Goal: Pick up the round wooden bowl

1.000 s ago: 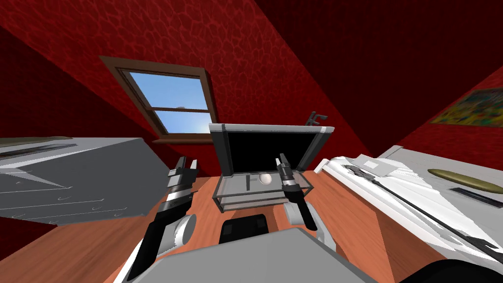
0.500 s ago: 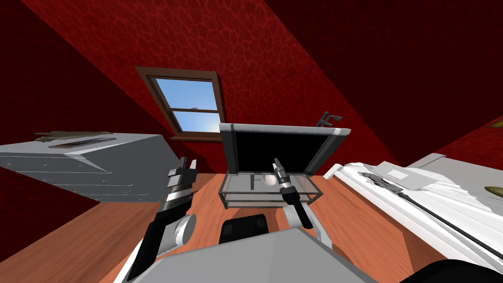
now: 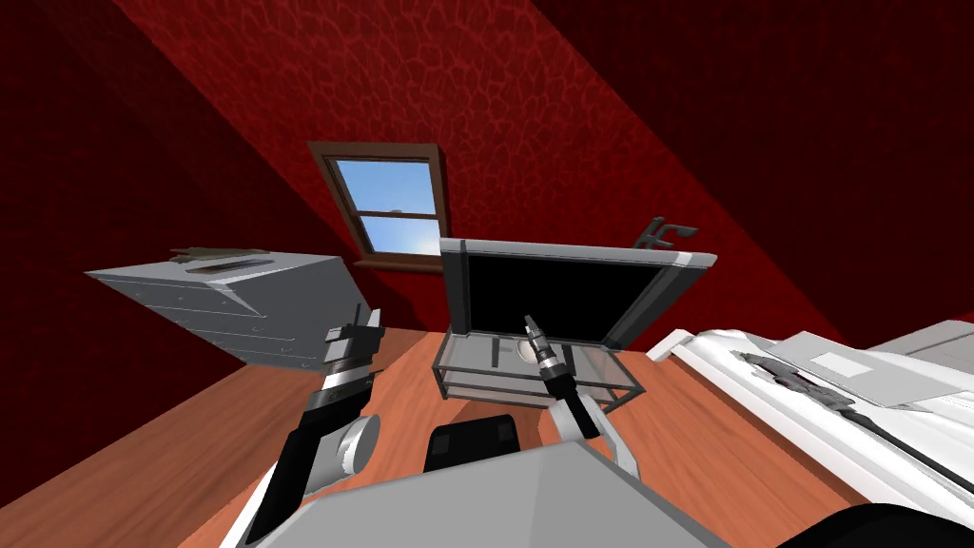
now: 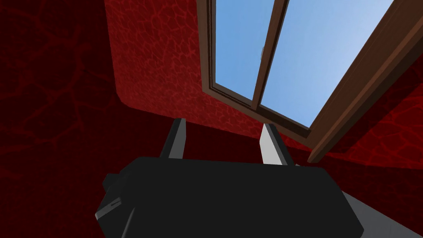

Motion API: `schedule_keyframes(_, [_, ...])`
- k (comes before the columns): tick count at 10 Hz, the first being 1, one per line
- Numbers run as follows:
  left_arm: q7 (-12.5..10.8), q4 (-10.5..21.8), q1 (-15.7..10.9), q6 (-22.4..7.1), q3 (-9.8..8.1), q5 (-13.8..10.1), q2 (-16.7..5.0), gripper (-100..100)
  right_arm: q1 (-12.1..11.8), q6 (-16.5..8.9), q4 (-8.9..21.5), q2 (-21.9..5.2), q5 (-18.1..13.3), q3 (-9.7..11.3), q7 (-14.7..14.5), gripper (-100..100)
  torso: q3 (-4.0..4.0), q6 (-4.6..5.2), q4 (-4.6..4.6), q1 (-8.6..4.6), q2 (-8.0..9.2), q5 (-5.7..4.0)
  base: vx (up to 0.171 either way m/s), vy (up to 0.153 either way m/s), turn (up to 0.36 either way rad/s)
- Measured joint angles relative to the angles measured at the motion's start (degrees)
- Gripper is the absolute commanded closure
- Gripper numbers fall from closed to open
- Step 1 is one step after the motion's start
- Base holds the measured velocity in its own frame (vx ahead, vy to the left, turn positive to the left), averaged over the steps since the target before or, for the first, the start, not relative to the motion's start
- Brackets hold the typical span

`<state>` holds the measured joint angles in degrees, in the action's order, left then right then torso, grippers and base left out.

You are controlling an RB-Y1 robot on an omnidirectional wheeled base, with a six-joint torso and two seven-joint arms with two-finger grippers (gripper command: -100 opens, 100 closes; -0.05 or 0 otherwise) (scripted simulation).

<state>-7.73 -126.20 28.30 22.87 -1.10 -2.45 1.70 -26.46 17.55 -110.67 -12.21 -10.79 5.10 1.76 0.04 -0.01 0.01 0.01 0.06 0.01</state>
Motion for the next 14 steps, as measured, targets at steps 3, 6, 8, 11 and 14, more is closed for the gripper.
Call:
schedule_keyframes(3, [0.0,0.0,0.0,0.0,-0.01,0.0,0.0,0,-0.3,-0.1,4.8,-1.3,-0.8,1.1,-1.4,-100,0.01,0.04,0.0,-0.02,0.01,0.0,-0.017,0.01,0.184])
schedule_keyframes(6, [0.0,0.0,0.0,0.0,0.0,0.0,0.0,0,0.5,-2.4,8.8,-2.7,-1.8,2.9,-3.1,-100,0.0,-0.01,0.0,-0.01,0.0,0.0,-0.014,0.004,0.166])
schedule_keyframes(8, [0.0,0.0,0.0,0.0,0.0,0.0,0.0,0,0.4,-2.4,12.9,-4.4,-2.0,3.4,-3.7,-100,0.02,0.02,0.01,-0.05,0.03,-0.01,-0.019,0.001,0.174])
schedule_keyframes(11, [0.0,0.0,0.0,0.0,-0.01,0.0,0.0,0,1.0,-4.3,16.9,-6.1,-2.6,4.8,-5.0,-100,0.01,0.06,0.01,-0.06,0.01,-0.01,-0.017,0.001,0.194])
schedule_keyframes(14, [0.0,0.0,0.0,0.0,-0.01,0.0,0.0,0,2.0,-5.5,21.7,-7.4,-3.0,5.8,-6.0,-100,-0.01,0.07,0.0,-0.06,-0.02,-0.01,-0.011,0.001,0.134])
